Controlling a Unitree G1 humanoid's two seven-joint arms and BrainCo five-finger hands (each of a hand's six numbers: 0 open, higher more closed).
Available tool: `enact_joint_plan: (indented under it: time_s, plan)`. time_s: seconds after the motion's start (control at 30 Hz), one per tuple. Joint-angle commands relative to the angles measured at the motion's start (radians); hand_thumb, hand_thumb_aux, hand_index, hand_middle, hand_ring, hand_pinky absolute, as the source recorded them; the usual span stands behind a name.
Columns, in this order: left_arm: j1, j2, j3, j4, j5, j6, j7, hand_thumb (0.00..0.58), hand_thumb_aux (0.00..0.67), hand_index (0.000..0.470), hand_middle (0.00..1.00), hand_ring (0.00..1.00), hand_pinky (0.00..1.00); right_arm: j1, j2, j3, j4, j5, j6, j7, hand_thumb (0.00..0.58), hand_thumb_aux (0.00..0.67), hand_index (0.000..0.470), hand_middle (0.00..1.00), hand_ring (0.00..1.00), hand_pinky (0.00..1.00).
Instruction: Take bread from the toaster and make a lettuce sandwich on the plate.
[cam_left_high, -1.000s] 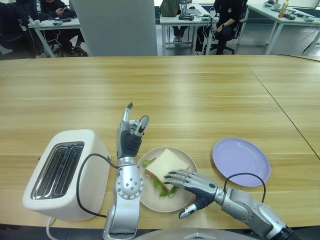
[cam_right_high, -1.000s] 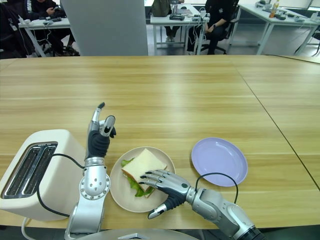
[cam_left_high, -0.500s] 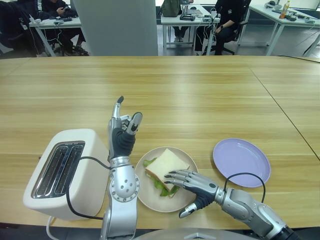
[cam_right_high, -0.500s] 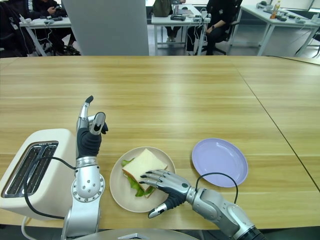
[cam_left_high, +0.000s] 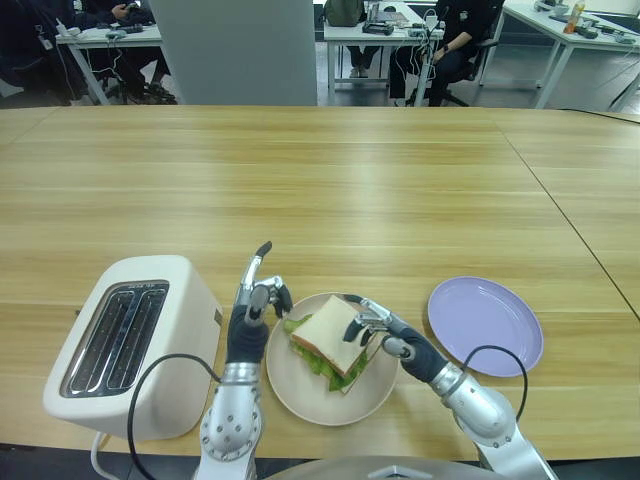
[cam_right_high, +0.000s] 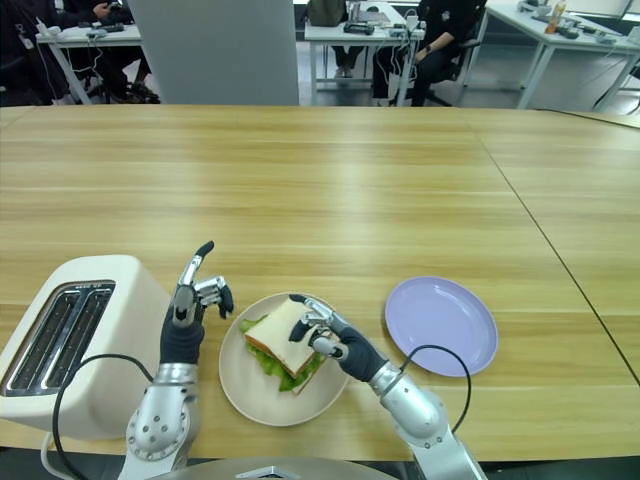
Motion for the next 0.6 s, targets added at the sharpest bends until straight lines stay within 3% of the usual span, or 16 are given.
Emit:
enact_joint_plan:
  time_s: [0.03,0.07,0.33,0.6]
  plan:
    - [0.104,0.036,-0.013,-0.031,-0.094,-0.07,-0.067,0.562,0.552,0.379,1.0,1.0,1.0,0.073,-0.006,-0.039,-0.04,0.067,0.013,0.004,0.445,0.347,0.238,0.88,0.88,0.88]
    - [0.137,0.057,-0.018,-0.038,-0.108,-0.088,-0.089,0.58,0.67,0.46,1.0,1.0,1.0,0.102,-0.014,-0.039,-0.043,0.079,-0.003,0.013,0.58,0.67,0.46,1.0,1.0,1.0]
    - [0.35,0.264,-0.104,-0.068,-0.175,-0.137,-0.287,0.58,0.67,0.46,1.0,1.0,1.0,0.261,-0.091,0.01,0.025,0.063,-0.146,0.067,0.58,0.67,0.46,1.0,1.0,1.0]
    - [0.406,0.375,-0.099,0.11,-0.189,-0.145,-0.38,0.58,0.67,0.46,1.0,1.0,1.0,0.282,-0.088,0.056,0.119,-0.001,-0.143,0.06,0.58,0.67,0.46,1.0,1.0,1.0]
